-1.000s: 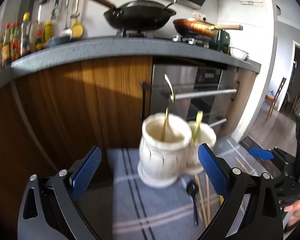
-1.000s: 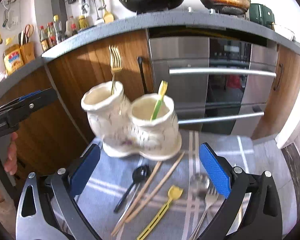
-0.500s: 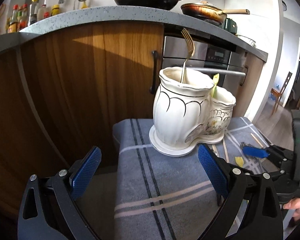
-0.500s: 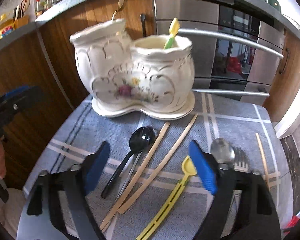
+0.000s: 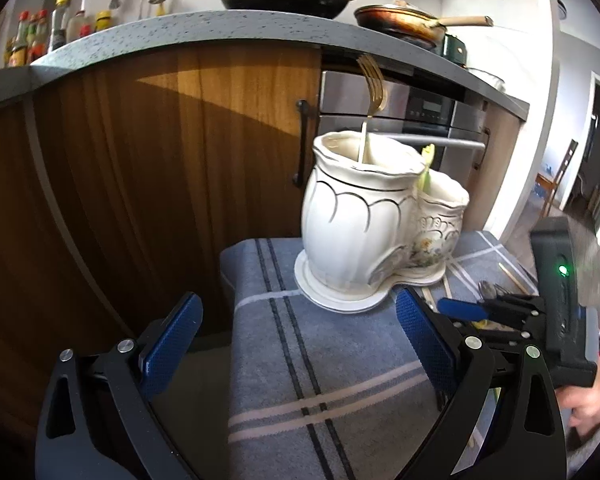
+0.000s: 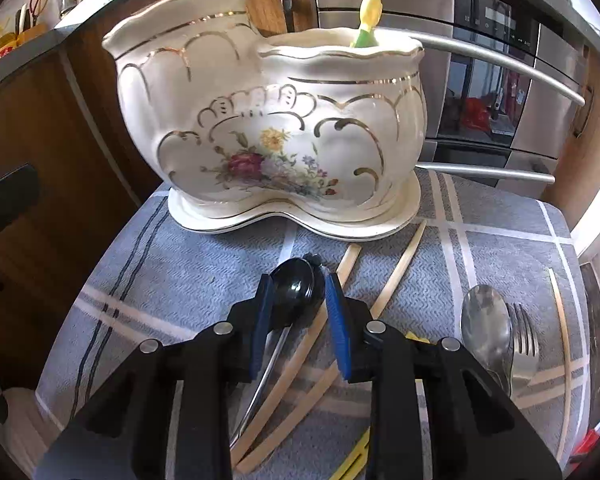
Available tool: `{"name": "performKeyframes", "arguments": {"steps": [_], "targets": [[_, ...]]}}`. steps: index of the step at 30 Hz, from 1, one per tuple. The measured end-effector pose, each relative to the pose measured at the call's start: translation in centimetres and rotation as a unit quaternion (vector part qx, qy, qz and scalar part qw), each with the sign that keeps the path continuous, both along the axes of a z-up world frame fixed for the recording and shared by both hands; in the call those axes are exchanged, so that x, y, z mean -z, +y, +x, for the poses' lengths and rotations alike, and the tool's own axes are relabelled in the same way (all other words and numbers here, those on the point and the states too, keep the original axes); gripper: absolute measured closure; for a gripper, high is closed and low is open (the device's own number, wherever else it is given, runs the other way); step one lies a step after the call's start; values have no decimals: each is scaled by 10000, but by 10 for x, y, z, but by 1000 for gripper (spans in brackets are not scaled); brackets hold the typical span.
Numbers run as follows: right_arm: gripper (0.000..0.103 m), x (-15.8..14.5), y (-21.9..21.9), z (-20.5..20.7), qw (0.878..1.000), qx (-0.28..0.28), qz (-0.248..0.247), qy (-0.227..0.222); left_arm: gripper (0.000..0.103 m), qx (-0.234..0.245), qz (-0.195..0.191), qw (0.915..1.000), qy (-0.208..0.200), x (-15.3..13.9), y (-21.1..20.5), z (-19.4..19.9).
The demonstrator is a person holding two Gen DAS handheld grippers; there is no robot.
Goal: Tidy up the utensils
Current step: 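Lower the right gripper onto the black spoon and close it, then grasp the small silver spoon with the left gripper while the right holds the black spoon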
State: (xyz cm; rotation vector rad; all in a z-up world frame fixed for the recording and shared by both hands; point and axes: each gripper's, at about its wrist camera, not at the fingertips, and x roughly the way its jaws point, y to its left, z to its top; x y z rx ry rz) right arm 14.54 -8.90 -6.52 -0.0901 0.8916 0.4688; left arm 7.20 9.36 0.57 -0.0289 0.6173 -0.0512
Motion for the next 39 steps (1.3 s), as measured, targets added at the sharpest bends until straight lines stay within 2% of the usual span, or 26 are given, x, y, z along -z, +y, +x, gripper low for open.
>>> {"name": "performKeyframes", "arguments": {"steps": [6,9,14,21,25,30,35,37,39], "targets": [[81,3,7,3,9999,-15,-140,-56,6,79,80,9999,-5,1,-5,-2],[94,6,10,4,9998,-10,-193,-12,6,80,105,9999,2,1,-6,-3],[101,2,6,4,10000,88,-46,14,6,100,186,9998,5,2,-9,-2],[101,-13,-19,4,9985,180,511,65,6,311,159,9994,70,4,-18,-1],[101,-27,-40,1,9968,256,761,8,6,735,28,9971,199,7,-37,-4],[101,-49,-63,-11,9952,392,863,-231,8,1312,17,9897,568,23,-70,-2],[101,-57,-87,-9,9938,556,862,-420,10,1427,-81,9856,900,41,-86,10],[101,-56,-95,-9,9933,603,910,-379,20,1399,-89,9852,992,48,-88,17],[101,-57,-99,-9,9930,632,934,-362,26,1385,-76,9847,1057,53,-93,23]]}}
